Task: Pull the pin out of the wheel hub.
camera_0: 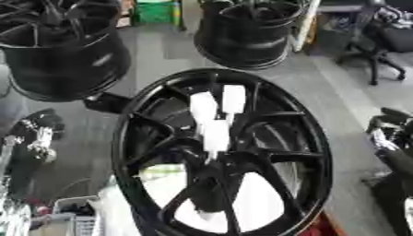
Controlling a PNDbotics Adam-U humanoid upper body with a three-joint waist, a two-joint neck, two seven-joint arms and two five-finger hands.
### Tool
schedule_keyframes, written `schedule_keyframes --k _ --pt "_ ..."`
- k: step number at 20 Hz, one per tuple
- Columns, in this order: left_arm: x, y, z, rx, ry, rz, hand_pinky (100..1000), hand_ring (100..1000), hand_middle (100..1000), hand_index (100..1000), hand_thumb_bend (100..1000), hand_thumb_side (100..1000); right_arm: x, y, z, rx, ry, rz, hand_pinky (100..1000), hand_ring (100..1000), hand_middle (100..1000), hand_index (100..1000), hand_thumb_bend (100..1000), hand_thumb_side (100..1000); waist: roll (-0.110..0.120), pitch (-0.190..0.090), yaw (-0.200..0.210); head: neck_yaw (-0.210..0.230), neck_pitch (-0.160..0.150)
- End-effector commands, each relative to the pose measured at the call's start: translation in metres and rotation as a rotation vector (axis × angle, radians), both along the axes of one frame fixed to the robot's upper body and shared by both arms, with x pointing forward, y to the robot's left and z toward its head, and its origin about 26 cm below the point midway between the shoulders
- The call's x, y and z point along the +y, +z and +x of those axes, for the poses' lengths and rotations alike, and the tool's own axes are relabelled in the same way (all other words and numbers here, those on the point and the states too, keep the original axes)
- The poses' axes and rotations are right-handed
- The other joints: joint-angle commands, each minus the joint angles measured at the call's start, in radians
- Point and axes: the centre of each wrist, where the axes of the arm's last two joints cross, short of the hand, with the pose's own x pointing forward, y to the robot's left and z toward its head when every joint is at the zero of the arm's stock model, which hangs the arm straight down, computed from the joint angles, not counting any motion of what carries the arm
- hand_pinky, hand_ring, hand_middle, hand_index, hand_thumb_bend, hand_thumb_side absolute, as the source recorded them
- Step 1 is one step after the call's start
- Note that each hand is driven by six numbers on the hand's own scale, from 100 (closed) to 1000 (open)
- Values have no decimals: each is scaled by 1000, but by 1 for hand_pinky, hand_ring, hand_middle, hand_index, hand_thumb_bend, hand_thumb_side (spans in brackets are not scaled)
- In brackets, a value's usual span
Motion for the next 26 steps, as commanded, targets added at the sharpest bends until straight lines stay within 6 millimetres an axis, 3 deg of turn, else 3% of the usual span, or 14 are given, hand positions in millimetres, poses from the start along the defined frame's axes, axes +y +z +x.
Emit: schedule_keyframes --k 1,14,20,26 --pt "-1 6 0 -21 -12 4 759 732 671 791 161 596 -6 34 10 -67 46 -122 710 626 687 803 184 295 0 -9 2 -1 5" --pt "-2 4 0 -13 -28 11 759 732 671 791 161 597 17 137 51 -156 519 -580 732 645 729 857 190 323 -3 -15 18 -12 5" --pt "-4 4 0 -13 -38 11 759 732 671 791 160 597 31 158 67 -122 686 -725 736 652 744 878 231 345 1 -12 28 -18 5" --pt "-6 5 1 -15 -48 9 759 731 671 791 159 597 46 164 85 -52 818 -862 721 609 776 908 316 392 7 -9 43 -24 5"
